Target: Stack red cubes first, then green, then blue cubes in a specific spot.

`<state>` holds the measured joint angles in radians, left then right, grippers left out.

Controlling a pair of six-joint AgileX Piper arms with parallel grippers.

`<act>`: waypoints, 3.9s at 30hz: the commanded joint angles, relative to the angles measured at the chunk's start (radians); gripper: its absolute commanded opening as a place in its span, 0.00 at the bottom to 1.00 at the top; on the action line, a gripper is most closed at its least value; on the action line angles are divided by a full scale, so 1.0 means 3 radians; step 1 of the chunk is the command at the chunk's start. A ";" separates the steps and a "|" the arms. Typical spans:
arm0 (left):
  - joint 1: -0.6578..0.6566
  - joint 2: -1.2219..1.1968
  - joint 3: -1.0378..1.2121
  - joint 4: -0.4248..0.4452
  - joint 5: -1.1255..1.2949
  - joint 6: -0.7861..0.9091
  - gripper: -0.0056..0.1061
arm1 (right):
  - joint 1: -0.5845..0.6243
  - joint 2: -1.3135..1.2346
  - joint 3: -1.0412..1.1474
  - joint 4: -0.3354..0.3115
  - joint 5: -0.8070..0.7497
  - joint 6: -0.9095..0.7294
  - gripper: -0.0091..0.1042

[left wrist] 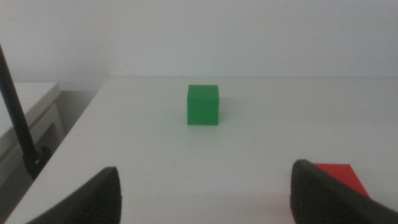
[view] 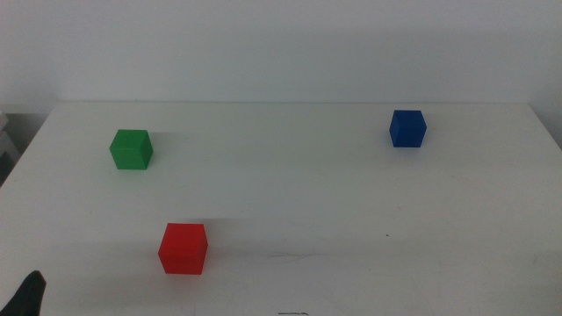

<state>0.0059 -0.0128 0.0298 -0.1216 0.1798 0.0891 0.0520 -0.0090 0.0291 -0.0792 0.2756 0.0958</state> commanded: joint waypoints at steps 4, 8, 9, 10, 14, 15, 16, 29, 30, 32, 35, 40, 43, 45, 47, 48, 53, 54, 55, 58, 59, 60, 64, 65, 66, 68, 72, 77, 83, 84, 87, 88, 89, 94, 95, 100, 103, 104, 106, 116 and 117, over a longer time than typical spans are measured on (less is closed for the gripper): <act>-0.0014 0.0196 -0.0217 -0.0095 -0.0055 -0.0054 0.88 | 0.0013 -0.0077 -0.0061 -0.0044 -0.0255 -0.0044 0.73; -0.0014 0.0922 -0.0898 -0.0101 0.0636 -0.0054 0.88 | 0.0013 -0.0077 -0.0061 -0.0044 -0.0255 -0.0044 0.73; -0.0014 0.1098 -0.1065 -0.0098 0.0817 -0.0054 0.88 | 0.0013 -0.0077 -0.0061 -0.0044 -0.0255 -0.0044 0.73; -0.0014 0.1320 -0.1272 -0.0098 0.1048 -0.0054 0.88 | 0.0013 -0.0077 -0.0061 -0.0044 -0.0255 -0.0044 0.73; -0.0014 0.2066 -0.1995 -0.0094 0.1828 -0.0054 0.88 | 0.0013 -0.0077 -0.0061 -0.0044 -0.0255 -0.0044 0.73; -0.0014 0.2235 -0.2129 -0.0094 0.1980 -0.0054 0.88 | 0.0013 -0.0077 -0.0061 -0.0044 -0.0255 -0.0044 0.73; -0.0014 0.2396 -0.2293 -0.0094 0.2162 -0.0054 0.88 | 0.0013 -0.0077 -0.0061 -0.0044 -0.0255 -0.0044 0.73; -0.0014 0.3453 -0.3012 -0.0303 0.2680 -0.0077 0.88 | 0.0013 -0.0077 -0.0061 -0.0044 -0.0255 -0.0044 0.73; -0.0014 0.3487 -0.3012 -0.0348 0.2706 -0.0134 0.88 | 0.0013 -0.0077 -0.0061 -0.0044 -0.0255 -0.0044 0.73; -0.0014 0.3563 -0.3012 -0.0409 0.2882 -0.0218 0.88 | 0.0013 -0.0077 -0.0061 -0.0044 -0.0255 -0.0044 0.73; -0.0035 0.3686 -0.3062 -0.0513 0.2922 -0.0208 0.88 | 0.0013 -0.0077 -0.0061 -0.0044 -0.0255 -0.0044 0.73; -0.0379 0.4008 -0.3312 -0.0395 0.2921 -0.0385 0.88 | 0.0013 -0.0077 -0.0061 -0.0044 -0.0255 -0.0044 0.73; -0.0673 0.4253 -0.3487 -0.0147 0.2915 -0.0655 0.88 | 0.0013 -0.0077 -0.0061 -0.0044 -0.0255 -0.0044 0.73; -0.0883 0.4445 -0.3597 0.0050 0.2915 -0.0886 0.88 | 0.0013 -0.0077 -0.0061 -0.0044 -0.0255 -0.0044 0.73; -0.1082 0.4635 -0.3691 0.0230 0.2919 -0.1085 0.88 | 0.0013 -0.0077 -0.0061 -0.0044 -0.0255 -0.0044 0.73; -0.1176 0.4724 -0.3724 0.0326 0.2915 -0.1184 0.88 | 0.0013 -0.0077 -0.0061 -0.0044 -0.0255 -0.0044 0.73; -0.1482 0.5066 -0.3822 0.0651 0.2756 -0.1504 0.88 | 0.0013 -0.0077 -0.0061 -0.0044 -0.0255 -0.0044 0.73; -0.1515 0.5114 -0.3824 0.0666 0.2671 -0.1526 0.88 | 0.0013 -0.0077 -0.0061 -0.0044 -0.0255 -0.0044 0.73; -0.1536 0.5156 -0.3824 0.0662 0.2598 -0.1542 0.88 | 0.0013 -0.0077 -0.0061 -0.0044 -0.0255 -0.0044 0.73; -0.1549 0.5244 -0.3824 0.0650 0.2277 -0.1546 0.88 | 0.0013 -0.0077 -0.0061 -0.0044 -0.0255 -0.0044 0.73; -0.1546 0.5272 -0.3824 0.0654 0.2188 -0.1546 0.88 | 0.0013 -0.0077 -0.0061 -0.0044 -0.0255 -0.0044 0.73; -0.1542 0.5298 -0.3824 0.0650 0.2149 -0.1557 0.88 | 0.0013 -0.0077 -0.0061 -0.0044 -0.0255 -0.0044 0.73; -0.1538 0.5410 -0.3824 0.0653 0.2152 -0.1754 0.88 | 0.0013 -0.0077 -0.0061 -0.0044 -0.0255 -0.0044 0.73; -0.1538 0.5445 -0.3824 0.0653 0.2145 -0.1774 0.88 | 0.0013 -0.0077 -0.0061 -0.0044 -0.0255 -0.0044 0.73; -0.1538 0.5475 -0.3824 0.0665 0.2136 -0.1774 0.88 | 0.0013 -0.0077 -0.0061 -0.0044 -0.0255 -0.0044 0.73; -0.1538 0.5532 -0.3824 0.0708 0.2136 -0.1774 0.88 | 0.0013 -0.0077 -0.0061 -0.0044 -0.0255 -0.0044 0.73; -0.1538 0.5663 -0.3824 0.0727 0.2130 -0.1803 0.88 | 0.0013 -0.0077 -0.0061 -0.0044 -0.0255 -0.0044 0.73; -0.1538 0.5794 -0.3821 0.0724 0.2051 -0.1873 0.88 | 0.0013 -0.0077 -0.0061 -0.0044 -0.0255 -0.0044 0.73; -0.1538 0.5862 -0.3821 0.0724 0.1978 -0.1873 0.86 | 0.0013 -0.0077 -0.0061 -0.0044 -0.0255 -0.0044 0.73; -0.1538 0.5862 -0.3821 0.0724 0.1982 -0.1873 0.84 | 0.0013 -0.0077 -0.0061 -0.0044 -0.0255 -0.0044 0.73; -0.1538 0.5862 -0.3821 0.0724 0.1984 -0.1873 0.77 | 0.0013 -0.0077 -0.0061 -0.0044 -0.0255 -0.0044 0.73; -0.1538 0.5862 -0.3821 0.0727 0.1984 -0.1873 0.75 | 0.0013 -0.0077 -0.0061 -0.0044 -0.0255 -0.0044 0.73; -0.1538 0.5862 -0.3821 0.0727 0.1984 -0.1873 0.72 | 0.0013 -0.0077 -0.0061 -0.0044 -0.0255 -0.0044 0.73; -0.1538 0.5862 -0.3821 0.0727 0.1984 -0.1873 0.47 | 0.0013 -0.0077 -0.0061 -0.0044 -0.0255 -0.0044 0.73; -0.1542 0.5841 -0.3828 0.0702 0.1922 -0.1861 0.30 | 0.0013 -0.0077 -0.0061 -0.0044 -0.0255 -0.0044 0.73; -0.1579 0.5848 -0.4038 0.0510 0.2158 -0.1872 0.22 | 0.0013 -0.0077 -0.0061 -0.0044 -0.0255 -0.0044 0.73; -0.1699 0.5859 -0.4234 0.0593 0.2256 -0.2052 0.22 | 0.0013 -0.0077 -0.0061 -0.0044 -0.0255 -0.0044 0.73; -0.1753 0.5864 -0.4297 0.0646 0.2256 -0.2158 0.22 | 0.0013 -0.0077 -0.0061 -0.0044 -0.0255 -0.0044 0.73; -0.1853 0.5886 -0.4414 0.0757 0.2264 -0.2324 0.22 | 0.0013 -0.0077 -0.0061 -0.0044 -0.0255 -0.0044 0.73; -0.2301 0.6414 -0.5272 0.0774 0.2719 -0.2576 0.22 | 0.0013 -0.0077 -0.0061 -0.0044 -0.0255 -0.0044 0.73; -0.2337 0.6466 -0.5338 0.0774 0.2722 -0.2599 0.22 | 0.0013 -0.0077 -0.0061 -0.0044 -0.0255 -0.0044 0.73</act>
<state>-0.6752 1.9614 -1.5110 0.1026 0.9924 -0.6624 0.0520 -0.0090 0.0291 -0.0792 0.2756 0.0958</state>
